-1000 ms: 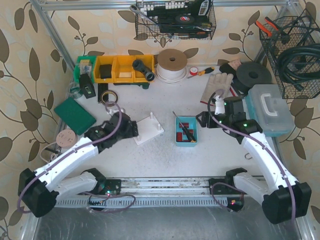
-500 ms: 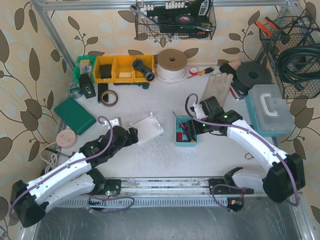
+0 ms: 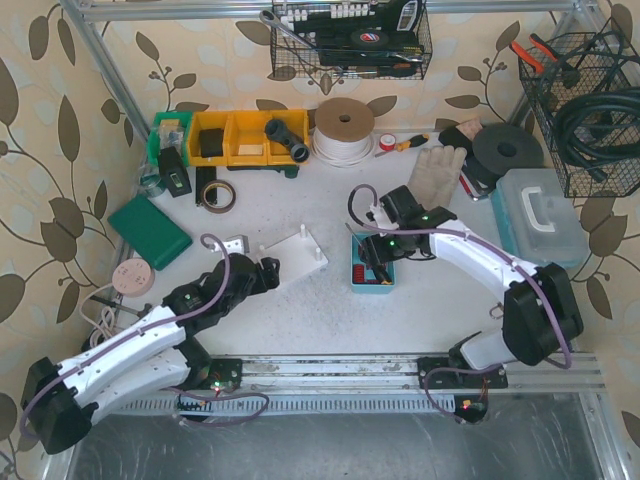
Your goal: Install the large spring
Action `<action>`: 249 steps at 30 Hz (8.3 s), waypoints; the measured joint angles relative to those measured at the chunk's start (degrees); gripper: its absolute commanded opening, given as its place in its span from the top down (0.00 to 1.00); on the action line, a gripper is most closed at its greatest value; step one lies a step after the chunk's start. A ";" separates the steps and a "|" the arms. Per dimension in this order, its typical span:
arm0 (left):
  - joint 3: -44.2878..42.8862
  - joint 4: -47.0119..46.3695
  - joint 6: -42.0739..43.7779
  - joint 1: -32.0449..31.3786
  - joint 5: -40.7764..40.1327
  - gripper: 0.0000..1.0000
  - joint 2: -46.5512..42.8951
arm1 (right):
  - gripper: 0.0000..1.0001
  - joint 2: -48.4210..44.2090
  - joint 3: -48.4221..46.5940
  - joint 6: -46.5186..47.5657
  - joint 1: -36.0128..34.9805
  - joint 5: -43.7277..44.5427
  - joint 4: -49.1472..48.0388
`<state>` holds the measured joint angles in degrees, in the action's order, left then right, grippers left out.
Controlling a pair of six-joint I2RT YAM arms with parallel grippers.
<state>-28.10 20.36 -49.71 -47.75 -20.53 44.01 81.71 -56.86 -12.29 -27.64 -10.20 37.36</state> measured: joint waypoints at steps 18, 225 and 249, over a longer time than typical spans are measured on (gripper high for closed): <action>3.13 -7.56 -0.26 0.02 -0.98 0.07 1.62 | 0.37 8.61 -1.79 1.88 -5.05 7.04 -1.95; -4.26 6.54 -1.11 -7.30 -1.75 0.02 -5.29 | 0.33 6.23 -4.83 -17.27 -5.33 13.77 1.20; -3.48 -2.62 9.25 9.57 19.74 0.02 0.44 | 0.28 16.11 -4.17 -24.00 -5.77 19.15 -6.97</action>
<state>-31.57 17.74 -40.47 -38.17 -0.80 44.45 97.82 -61.04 -36.29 -33.41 8.95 30.39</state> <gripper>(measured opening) 0.985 0.725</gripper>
